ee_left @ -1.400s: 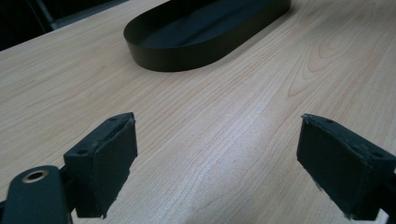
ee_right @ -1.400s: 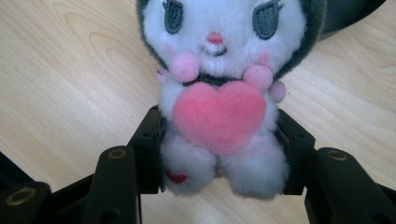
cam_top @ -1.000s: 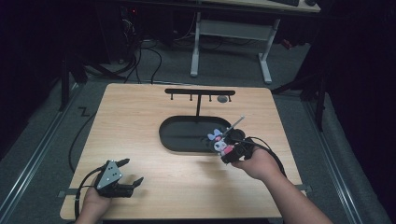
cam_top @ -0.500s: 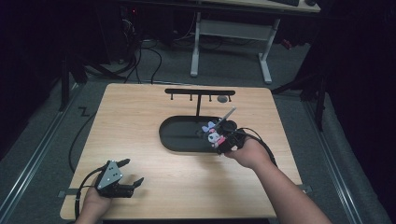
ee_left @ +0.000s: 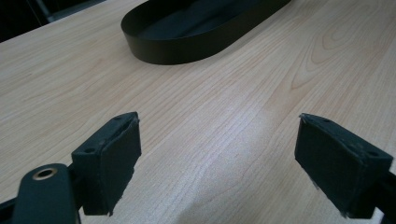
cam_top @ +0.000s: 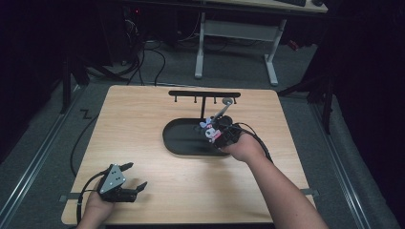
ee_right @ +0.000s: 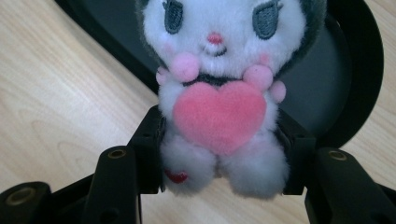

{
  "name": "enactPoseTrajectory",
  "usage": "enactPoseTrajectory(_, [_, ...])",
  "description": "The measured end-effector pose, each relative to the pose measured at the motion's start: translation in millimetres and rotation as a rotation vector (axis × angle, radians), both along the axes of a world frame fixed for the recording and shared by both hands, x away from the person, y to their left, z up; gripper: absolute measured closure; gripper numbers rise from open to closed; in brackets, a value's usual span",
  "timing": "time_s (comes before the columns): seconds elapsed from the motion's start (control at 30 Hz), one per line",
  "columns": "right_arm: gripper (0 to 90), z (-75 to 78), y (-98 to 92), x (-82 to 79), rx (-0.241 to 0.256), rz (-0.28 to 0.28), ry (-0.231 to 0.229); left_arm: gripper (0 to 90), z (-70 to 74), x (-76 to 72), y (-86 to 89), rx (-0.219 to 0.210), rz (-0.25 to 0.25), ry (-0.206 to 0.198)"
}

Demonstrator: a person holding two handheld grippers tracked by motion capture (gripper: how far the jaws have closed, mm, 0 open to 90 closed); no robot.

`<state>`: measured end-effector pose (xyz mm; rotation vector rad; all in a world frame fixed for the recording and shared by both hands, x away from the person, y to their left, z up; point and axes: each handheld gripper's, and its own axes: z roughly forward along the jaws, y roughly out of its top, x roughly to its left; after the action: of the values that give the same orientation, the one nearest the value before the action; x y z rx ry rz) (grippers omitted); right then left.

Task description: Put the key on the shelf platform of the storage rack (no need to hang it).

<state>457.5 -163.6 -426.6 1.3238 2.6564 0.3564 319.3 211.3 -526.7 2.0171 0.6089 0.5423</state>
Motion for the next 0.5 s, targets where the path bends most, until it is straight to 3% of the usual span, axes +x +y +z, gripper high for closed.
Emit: enactPoseTrajectory(0.5, [47.5, -17.3, 19.4, 30.3, -0.004, -0.010, 0.011, 15.2, -1.0, 1.1, 0.5, 0.004, -0.007, 0.010])
